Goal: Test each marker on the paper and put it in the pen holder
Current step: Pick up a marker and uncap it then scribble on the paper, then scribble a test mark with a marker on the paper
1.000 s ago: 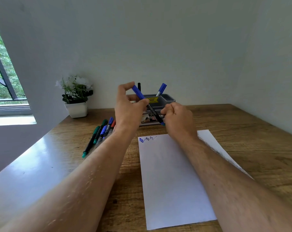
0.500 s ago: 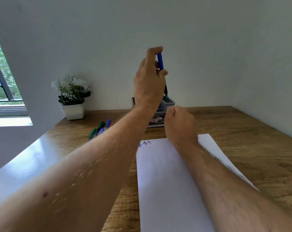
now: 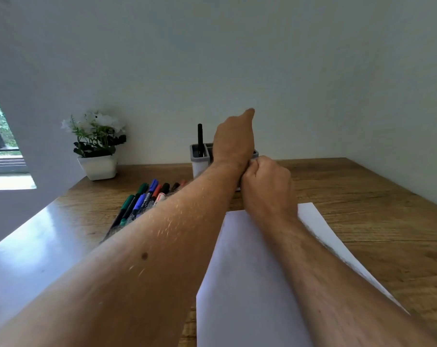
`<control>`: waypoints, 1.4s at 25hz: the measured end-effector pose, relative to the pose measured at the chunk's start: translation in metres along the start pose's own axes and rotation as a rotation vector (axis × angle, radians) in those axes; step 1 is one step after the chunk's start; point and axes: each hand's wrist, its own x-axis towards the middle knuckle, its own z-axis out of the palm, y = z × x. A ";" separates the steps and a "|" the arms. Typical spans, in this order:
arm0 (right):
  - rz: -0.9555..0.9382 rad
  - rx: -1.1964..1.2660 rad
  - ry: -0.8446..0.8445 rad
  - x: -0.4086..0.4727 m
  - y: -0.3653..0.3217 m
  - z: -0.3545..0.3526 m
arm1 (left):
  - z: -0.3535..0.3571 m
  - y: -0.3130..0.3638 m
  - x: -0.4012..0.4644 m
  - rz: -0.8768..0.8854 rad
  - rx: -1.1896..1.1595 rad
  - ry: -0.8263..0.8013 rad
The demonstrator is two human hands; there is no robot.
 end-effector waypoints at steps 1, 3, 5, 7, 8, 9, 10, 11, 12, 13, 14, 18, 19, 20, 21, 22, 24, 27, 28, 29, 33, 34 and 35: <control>0.001 0.001 0.000 0.000 0.000 0.000 | 0.000 0.000 0.000 -0.012 0.019 -0.012; 0.005 -0.001 0.006 0.001 -0.001 0.001 | -0.001 0.001 0.000 -0.045 0.042 -0.020; 0.003 -0.008 0.016 0.000 -0.002 0.001 | -0.003 0.003 0.001 -0.071 0.054 -0.040; -0.005 -0.011 0.009 -0.001 -0.002 0.002 | -0.007 0.001 0.000 -0.109 0.033 -0.046; -0.009 -0.009 -0.001 -0.002 -0.002 0.002 | -0.010 -0.001 -0.001 -0.135 0.019 -0.043; -0.014 -0.009 -0.013 -0.001 -0.002 0.003 | -0.014 -0.002 -0.002 -0.159 0.005 -0.035; -0.019 -0.013 -0.022 -0.001 -0.002 0.003 | -0.019 -0.003 -0.004 -0.181 -0.013 -0.026; -0.021 -0.024 -0.033 0.000 -0.002 0.003 | -0.025 -0.004 -0.006 -0.207 -0.041 -0.021; -0.019 -0.040 -0.047 0.000 -0.003 0.004 | -0.033 -0.005 -0.008 -0.236 -0.073 -0.016; -0.015 -0.057 -0.063 0.000 -0.003 0.004 | -0.040 -0.006 -0.009 -0.264 -0.102 -0.010; -0.012 -0.070 -0.078 -0.001 -0.003 0.004 | -0.049 -0.009 -0.011 -0.294 -0.128 -0.002; -0.036 -0.068 -0.111 -0.003 -0.003 0.000 | -0.082 -0.025 -0.028 -0.375 -0.125 -0.043; -0.048 -0.061 -0.111 -0.004 -0.003 -0.001 | -0.088 -0.029 -0.035 -0.377 -0.097 -0.072; -0.061 -0.057 -0.108 -0.004 -0.004 -0.001 | -0.093 -0.033 -0.041 -0.374 -0.056 -0.103; -0.071 -0.054 -0.106 -0.004 -0.004 -0.002 | -0.097 -0.038 -0.048 -0.373 -0.011 -0.138; -0.075 -0.053 -0.106 -0.004 -0.004 -0.002 | -0.100 -0.043 -0.054 -0.376 0.032 -0.171; -0.070 -0.055 -0.109 -0.004 -0.005 -0.002 | -0.105 -0.051 -0.064 -0.391 0.094 -0.221; -0.068 -0.062 -0.125 -0.002 -0.006 -0.002 | -0.104 -0.056 -0.077 -0.376 0.205 -0.262; -0.072 -0.059 -0.131 -0.002 -0.006 -0.002 | -0.102 -0.055 -0.082 -0.354 0.251 -0.274; -0.077 -0.056 -0.137 -0.002 -0.006 -0.002 | -0.100 -0.054 -0.086 -0.334 0.293 -0.284; -0.094 -0.049 -0.146 -0.002 -0.007 -0.001 | -0.097 -0.056 -0.091 -0.288 0.411 -0.316; -0.092 -0.050 -0.147 -0.003 -0.007 -0.002 | -0.096 -0.057 -0.092 -0.289 0.425 -0.329; -0.089 -0.054 -0.150 -0.003 -0.008 -0.001 | -0.096 -0.059 -0.092 -0.295 0.434 -0.341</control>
